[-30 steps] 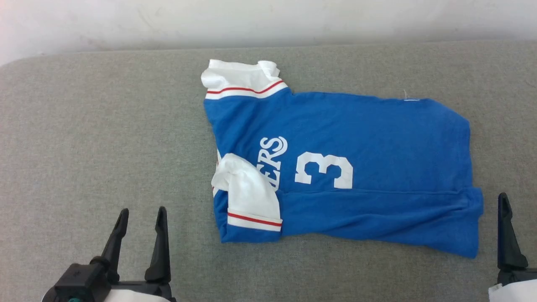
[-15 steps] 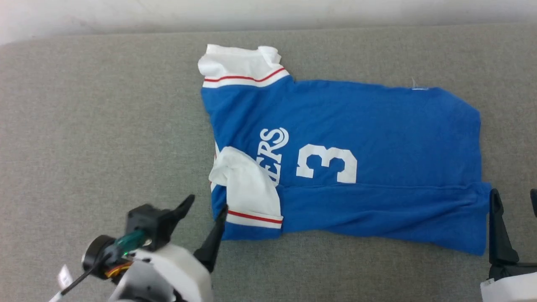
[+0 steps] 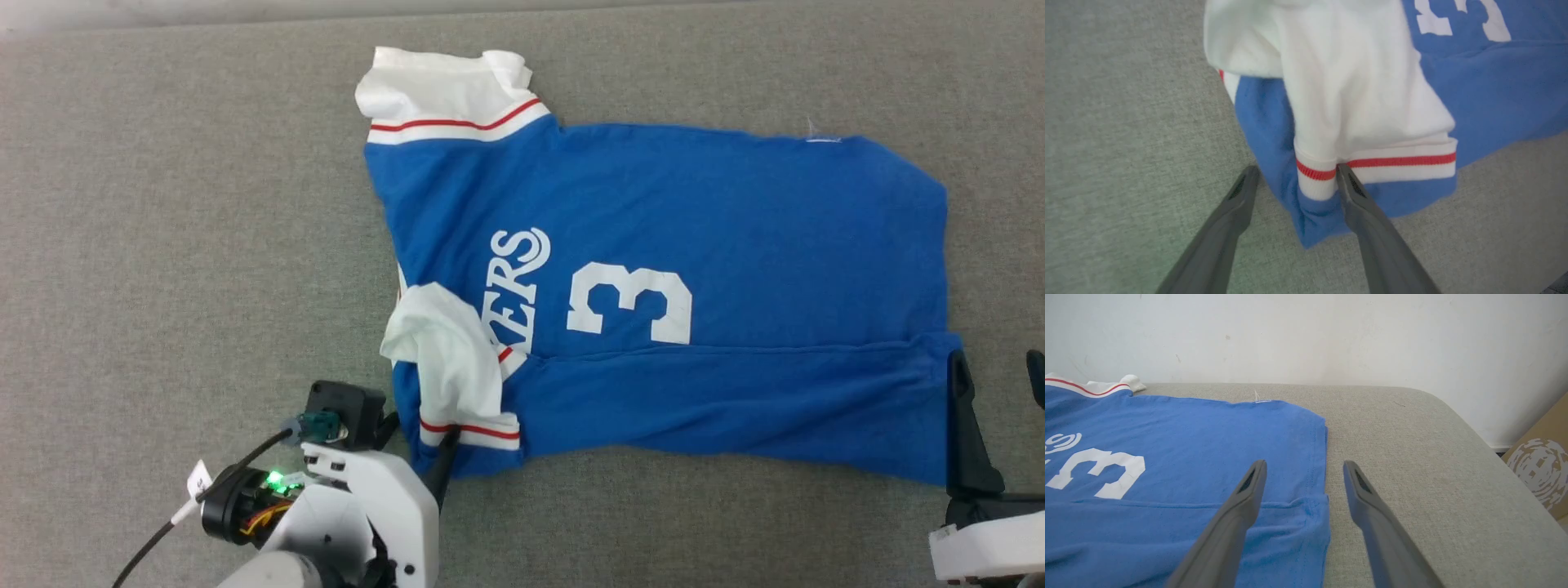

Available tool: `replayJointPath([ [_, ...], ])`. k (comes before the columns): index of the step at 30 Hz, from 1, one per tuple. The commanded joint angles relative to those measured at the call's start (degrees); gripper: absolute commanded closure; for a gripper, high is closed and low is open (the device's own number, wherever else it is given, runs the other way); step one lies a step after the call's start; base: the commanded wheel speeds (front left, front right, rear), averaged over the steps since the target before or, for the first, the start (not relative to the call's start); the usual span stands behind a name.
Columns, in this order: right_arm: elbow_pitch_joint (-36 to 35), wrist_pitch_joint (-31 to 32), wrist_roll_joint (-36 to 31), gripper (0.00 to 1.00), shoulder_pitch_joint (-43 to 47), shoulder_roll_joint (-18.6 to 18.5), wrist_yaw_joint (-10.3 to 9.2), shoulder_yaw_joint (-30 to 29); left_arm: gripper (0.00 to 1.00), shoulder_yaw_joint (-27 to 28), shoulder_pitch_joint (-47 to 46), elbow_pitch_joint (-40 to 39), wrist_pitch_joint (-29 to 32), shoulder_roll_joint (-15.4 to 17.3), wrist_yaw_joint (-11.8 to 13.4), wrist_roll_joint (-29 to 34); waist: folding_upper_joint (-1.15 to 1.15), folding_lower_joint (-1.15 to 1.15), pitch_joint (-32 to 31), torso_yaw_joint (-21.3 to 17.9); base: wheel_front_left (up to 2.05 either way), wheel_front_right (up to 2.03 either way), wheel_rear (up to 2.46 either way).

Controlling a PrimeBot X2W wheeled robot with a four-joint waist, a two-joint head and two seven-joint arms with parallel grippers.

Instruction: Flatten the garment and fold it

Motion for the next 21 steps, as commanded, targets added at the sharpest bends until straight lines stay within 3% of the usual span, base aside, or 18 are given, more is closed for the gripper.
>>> replayJointPath([
  [1,-0.13,0.08,-0.32,0.0,-0.93,0.16,-0.05,0.06,0.0,-0.2,-0.28,1.6,1.09,-0.57,1.16,-0.57,0.0,-0.01,0.28,-0.08,0.0,0.0,0.0],
  [3,-0.08,0.28,-0.42,0.0,-1.17,0.16,-0.05,0.21,0.05,0.13,-0.02,2.61,1.44,-1.37,2.18,-1.18,0.0,-0.01,0.32,-0.11,0.0,0.0,0.0],
  [4,-0.04,0.4,-0.48,0.0,-1.27,0.16,-0.05,0.31,0.57,0.34,0.15,3.08,1.43,-1.79,2.64,-1.48,0.0,-0.01,0.27,-0.1,0.0,0.0,0.0],
  [5,0.0,0.52,-0.54,0.0,-1.34,0.16,-0.05,0.44,0.86,0.47,0.22,3.54,1.14,-2.13,2.82,-1.59,0.0,-0.01,0.17,-0.09,0.0,0.0,0.0],
  [6,0.03,0.63,-0.63,0.0,-1.41,0.16,-0.05,0.65,1.0,0.56,0.32,3.97,0.79,-2.42,2.8,-1.75,0.0,-0.01,0.03,-0.09,0.0,0.0,0.0],
  [15,-2.72,6.06,-2.92,0.0,-3.04,0.0,-0.05,3.48,1.0,3.57,2.63,4.0,-3.78,-3.07,1.94,-4.33,0.0,-0.01,-1.16,-0.53,0.0,0.0,0.0],
  [21,-3.76,23.52,1.03,0.0,-1.37,-1.65,-0.05,1.74,1.0,5.14,4.35,2.16,-5.98,-2.31,1.91,-5.0,0.0,-0.01,-0.64,-0.83,0.0,0.0,0.0],
])
